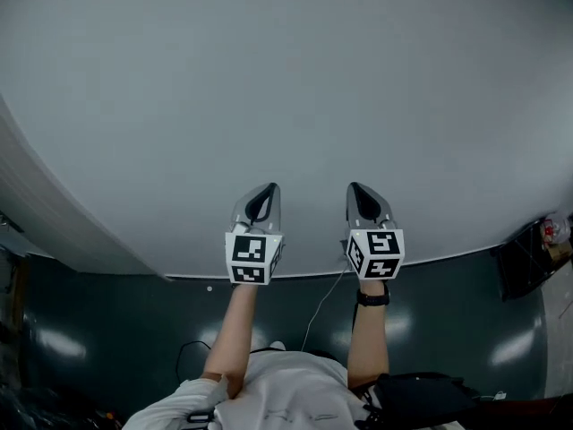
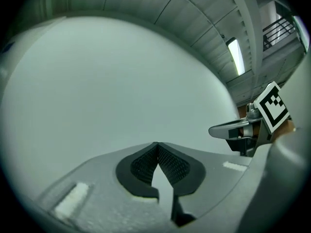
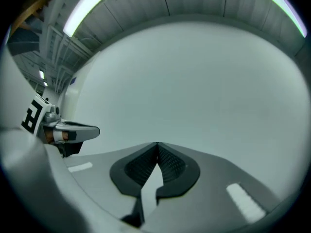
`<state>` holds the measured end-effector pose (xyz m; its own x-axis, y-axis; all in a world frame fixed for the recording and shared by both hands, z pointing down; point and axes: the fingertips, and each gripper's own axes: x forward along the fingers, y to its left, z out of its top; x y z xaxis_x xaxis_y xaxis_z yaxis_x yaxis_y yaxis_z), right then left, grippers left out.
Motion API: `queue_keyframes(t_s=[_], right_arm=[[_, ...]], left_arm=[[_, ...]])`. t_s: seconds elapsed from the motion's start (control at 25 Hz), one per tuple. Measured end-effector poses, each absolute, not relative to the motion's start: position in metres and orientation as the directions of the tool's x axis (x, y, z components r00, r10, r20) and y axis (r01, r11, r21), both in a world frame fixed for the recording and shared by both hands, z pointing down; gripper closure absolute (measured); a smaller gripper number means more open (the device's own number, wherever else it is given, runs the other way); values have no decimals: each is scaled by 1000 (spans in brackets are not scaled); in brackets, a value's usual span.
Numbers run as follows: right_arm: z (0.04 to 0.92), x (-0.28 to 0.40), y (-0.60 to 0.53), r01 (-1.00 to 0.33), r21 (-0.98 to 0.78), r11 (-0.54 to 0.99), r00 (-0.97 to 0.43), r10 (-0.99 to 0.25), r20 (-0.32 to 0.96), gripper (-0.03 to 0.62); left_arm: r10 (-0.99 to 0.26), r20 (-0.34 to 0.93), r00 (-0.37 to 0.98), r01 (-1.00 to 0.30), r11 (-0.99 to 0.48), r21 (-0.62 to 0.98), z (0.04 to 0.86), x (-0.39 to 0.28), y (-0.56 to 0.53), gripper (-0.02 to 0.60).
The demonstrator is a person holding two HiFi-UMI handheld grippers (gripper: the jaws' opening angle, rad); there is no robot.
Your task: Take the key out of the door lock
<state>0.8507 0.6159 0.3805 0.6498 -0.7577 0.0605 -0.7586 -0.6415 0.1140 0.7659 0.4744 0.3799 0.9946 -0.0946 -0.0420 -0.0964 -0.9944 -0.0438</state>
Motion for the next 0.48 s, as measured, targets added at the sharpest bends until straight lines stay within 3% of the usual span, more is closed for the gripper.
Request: queue_keyframes(t_s=[0.28,0.48], right_arm=[[381,811,455,-929,172,-328,341,-939,53,602],[383,777,367,-988,138,-75,78,-997,20,603]], left_arm=[[-411,-69,909,-412,-911,0,385,706,350,584],[-595,-26,803,-596,-803,-26,396,666,296,584]])
